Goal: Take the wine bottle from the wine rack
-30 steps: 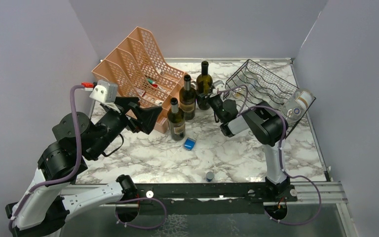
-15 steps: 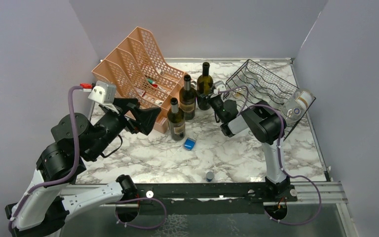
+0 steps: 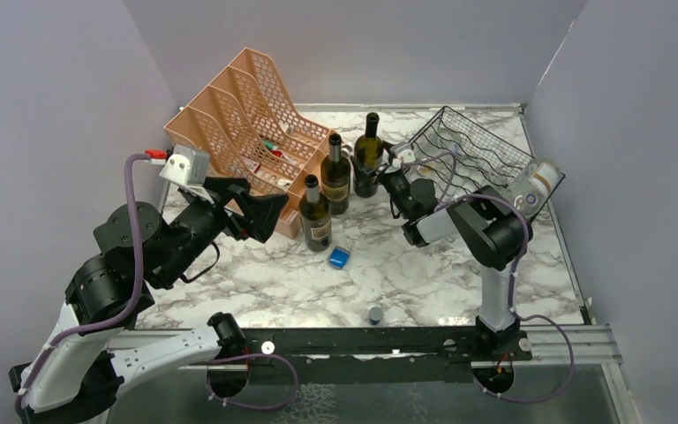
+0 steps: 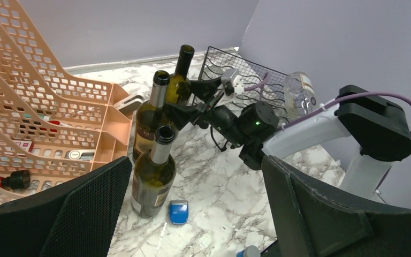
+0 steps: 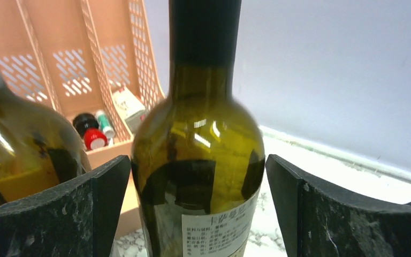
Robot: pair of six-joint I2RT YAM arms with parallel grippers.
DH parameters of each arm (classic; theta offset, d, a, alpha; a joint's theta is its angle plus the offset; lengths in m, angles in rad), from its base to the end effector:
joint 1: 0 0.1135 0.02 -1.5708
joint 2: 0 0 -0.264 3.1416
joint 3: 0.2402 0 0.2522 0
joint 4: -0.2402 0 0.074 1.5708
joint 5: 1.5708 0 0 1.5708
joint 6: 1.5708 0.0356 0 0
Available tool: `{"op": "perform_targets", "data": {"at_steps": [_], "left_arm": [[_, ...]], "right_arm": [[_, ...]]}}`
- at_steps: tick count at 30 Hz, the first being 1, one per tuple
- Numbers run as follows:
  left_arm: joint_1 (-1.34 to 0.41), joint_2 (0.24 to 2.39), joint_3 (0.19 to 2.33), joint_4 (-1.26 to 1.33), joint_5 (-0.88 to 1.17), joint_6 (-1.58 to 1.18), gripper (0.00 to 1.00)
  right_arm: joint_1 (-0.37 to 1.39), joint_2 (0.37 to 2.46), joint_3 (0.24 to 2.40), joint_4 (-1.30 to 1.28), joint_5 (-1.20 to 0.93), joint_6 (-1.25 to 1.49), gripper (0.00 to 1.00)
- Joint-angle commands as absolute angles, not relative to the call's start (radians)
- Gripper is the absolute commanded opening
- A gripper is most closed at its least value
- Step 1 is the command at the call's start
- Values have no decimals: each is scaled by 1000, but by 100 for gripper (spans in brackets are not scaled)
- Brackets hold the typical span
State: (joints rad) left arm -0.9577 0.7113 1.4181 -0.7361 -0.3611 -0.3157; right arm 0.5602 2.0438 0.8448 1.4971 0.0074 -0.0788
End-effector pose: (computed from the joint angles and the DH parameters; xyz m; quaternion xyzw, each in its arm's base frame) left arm 0.0532 -0.0538 0.4874 0.1040 0.7091 -0.3039 0.6277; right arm 0.3305 0.2070 0.1743 -0.1838 0.5651 0.1896 0.7816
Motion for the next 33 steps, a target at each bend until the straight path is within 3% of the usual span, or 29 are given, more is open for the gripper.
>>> {"op": "perform_targets", "data": {"at_steps": [1,11,15,21,25,30,33], "left_arm": [[-962,706,1410,-732,-373,-340,99],[-962,743,1424,-719,-382,-302,99],[-962,767,1436,-696,-385,-271,99],[-962,858,1450,-644,-331,-230,99],[-962,967,1450,-568,-220,-235,99],[-980,1121,1430,-433,-61,-296,99],[-1089,1201,1384,-353,-164,-313,99]], "right_arm": [[558,1898,792,1495,13,-79,100],[558,1464,729,792,-88,-81,100],[558,1252,757,338,-134,-120,100],[558,983,889,-216,174,133,100],[558,969,1093,-586,402,260,100],[558,911,1246,-664,390,164,100],[558,831,1275,-616,466,157,100]]}}
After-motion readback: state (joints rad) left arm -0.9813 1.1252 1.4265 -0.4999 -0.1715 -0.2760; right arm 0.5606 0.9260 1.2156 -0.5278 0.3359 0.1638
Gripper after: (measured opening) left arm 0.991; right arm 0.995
